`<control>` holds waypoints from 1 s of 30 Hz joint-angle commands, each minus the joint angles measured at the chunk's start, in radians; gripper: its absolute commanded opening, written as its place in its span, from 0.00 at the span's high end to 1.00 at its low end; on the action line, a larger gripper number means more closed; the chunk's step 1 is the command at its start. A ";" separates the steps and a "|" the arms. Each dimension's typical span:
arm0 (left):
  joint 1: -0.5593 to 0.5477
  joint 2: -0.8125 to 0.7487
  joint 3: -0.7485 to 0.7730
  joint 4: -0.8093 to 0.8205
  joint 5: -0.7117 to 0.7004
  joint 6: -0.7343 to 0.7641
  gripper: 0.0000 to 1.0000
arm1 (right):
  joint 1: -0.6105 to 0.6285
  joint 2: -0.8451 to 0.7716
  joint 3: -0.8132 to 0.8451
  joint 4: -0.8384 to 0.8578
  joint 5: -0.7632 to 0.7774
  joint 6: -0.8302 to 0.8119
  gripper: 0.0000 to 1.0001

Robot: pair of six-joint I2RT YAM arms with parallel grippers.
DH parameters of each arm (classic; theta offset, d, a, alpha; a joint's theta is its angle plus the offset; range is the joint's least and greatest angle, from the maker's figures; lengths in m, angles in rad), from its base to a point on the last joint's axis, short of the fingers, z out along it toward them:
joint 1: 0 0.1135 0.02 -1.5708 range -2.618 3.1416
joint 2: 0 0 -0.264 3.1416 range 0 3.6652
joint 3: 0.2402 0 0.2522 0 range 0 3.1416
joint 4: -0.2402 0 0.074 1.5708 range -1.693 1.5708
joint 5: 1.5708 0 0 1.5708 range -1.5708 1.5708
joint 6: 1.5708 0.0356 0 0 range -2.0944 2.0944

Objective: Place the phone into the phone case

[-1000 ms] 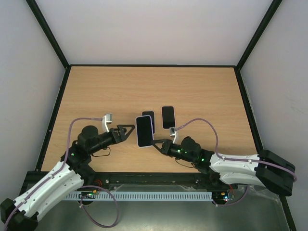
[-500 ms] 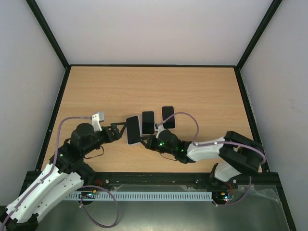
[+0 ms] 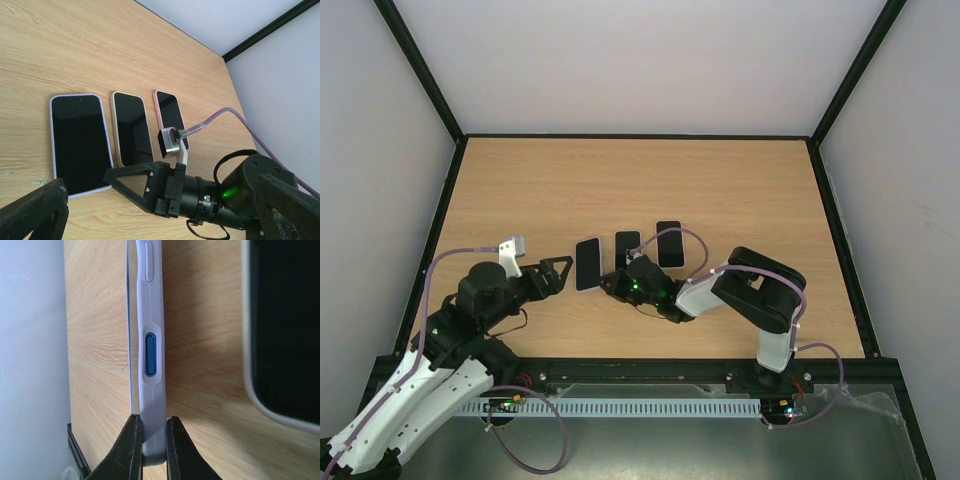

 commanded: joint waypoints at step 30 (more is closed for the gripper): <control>0.004 -0.020 0.025 -0.028 -0.050 -0.052 0.01 | -0.033 -0.212 0.007 -0.158 0.088 -0.083 0.42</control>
